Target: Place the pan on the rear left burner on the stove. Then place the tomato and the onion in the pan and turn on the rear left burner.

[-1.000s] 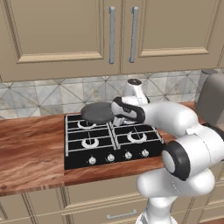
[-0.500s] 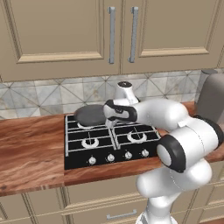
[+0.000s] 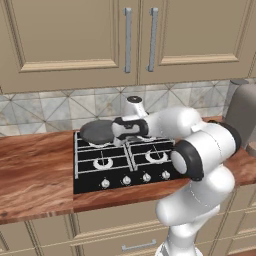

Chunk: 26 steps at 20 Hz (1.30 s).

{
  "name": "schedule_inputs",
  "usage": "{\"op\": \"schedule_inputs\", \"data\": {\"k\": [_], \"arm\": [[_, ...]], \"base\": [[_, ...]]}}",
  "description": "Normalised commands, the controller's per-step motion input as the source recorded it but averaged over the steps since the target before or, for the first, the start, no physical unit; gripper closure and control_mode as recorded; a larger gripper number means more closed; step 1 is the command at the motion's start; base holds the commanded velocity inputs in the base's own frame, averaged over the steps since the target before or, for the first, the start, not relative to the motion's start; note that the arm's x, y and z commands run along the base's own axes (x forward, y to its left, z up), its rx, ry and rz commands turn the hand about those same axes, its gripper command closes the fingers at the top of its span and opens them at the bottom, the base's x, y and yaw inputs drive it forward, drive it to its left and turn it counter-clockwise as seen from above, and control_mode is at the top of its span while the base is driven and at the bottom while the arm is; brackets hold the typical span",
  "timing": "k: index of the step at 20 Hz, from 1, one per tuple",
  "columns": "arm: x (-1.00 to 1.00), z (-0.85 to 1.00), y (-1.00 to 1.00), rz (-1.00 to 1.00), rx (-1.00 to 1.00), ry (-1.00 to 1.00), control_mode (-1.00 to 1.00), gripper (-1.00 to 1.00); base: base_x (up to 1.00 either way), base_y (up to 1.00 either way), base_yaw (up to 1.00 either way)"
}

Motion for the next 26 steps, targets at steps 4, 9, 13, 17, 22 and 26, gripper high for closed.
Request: {"op": "schedule_inputs", "data": {"k": [4, 9, 13, 17, 22, 26], "arm": [[0.27, -0.16, 0.16, 0.0, 0.0, 0.01, -1.0, 1.0], [0.04, -0.13, 0.08, 0.0, 0.0, 0.05, -1.0, 1.0], [0.04, -0.24, 0.03, 0.0, 0.0, 0.04, -1.0, 1.0], [0.14, -0.31, 0.03, 0.0, -0.02, 0.02, -1.0, 1.0], [0.3, -0.3, 0.05, 0.0, -0.03, 0.0, -1.0, 1.0], [0.41, -0.24, 0.09, 0.0, -0.02, 0.0, -1.0, 1.0]], "base": [[0.0, 0.0, 0.0], [0.0, 0.0, 0.0], [0.0, 0.0, 0.0], [0.0, 0.0, 0.0], [0.0, 0.0, 0.0], [0.0, 0.0, 0.0]]}}
